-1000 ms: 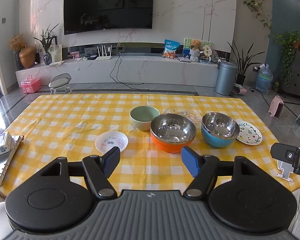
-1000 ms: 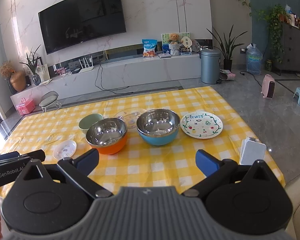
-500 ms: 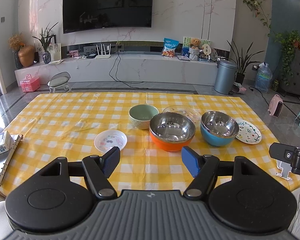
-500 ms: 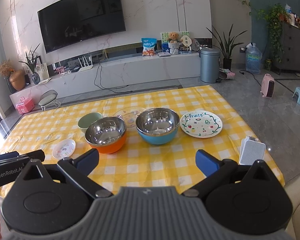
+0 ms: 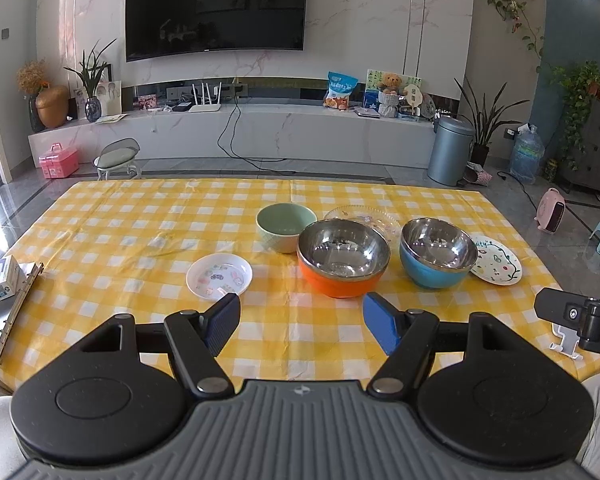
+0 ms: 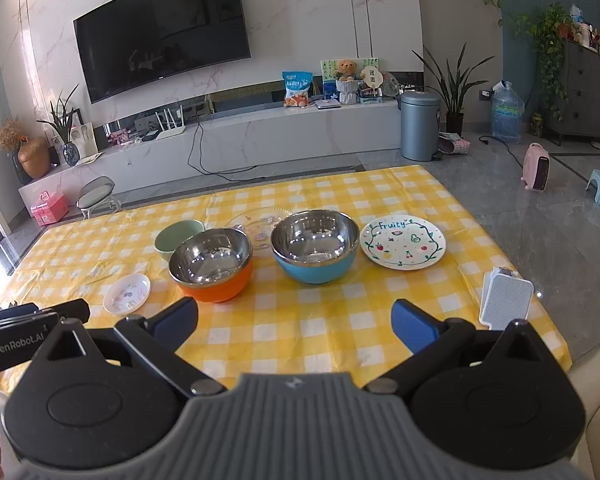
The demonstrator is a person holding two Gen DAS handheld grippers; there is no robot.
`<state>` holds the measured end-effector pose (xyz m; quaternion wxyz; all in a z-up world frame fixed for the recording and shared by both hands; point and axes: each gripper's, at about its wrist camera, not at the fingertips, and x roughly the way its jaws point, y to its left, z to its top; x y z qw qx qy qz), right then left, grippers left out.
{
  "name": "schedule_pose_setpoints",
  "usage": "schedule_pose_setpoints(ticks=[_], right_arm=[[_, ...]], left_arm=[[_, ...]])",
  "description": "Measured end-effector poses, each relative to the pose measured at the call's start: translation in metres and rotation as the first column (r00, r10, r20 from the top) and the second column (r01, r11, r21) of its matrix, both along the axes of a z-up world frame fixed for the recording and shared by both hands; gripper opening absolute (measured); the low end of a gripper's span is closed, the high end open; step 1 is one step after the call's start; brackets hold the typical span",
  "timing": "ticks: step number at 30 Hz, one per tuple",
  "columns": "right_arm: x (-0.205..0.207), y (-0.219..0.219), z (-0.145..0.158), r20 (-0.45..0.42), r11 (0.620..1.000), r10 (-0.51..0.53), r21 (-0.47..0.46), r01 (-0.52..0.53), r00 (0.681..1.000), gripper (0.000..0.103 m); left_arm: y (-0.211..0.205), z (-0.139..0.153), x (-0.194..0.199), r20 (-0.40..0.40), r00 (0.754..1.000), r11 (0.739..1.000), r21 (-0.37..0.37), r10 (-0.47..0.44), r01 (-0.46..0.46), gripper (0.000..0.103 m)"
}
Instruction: Organize plates and bowls
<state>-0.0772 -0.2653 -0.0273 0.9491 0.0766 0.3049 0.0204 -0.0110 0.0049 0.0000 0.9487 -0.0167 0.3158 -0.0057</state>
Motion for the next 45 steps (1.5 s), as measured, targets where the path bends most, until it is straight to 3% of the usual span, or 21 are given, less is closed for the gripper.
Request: schedule_pose_setpoints(ticks=[45], right_arm=[[0.006,0.005,-0.011,-0.030,1.000,0.012,0.012,-0.012,0.999,0.101]], left_arm=[[0.006,-0.011,0.008,-0.054,0.999,1.000,-0.016,-0.005,0.005,0.083]])
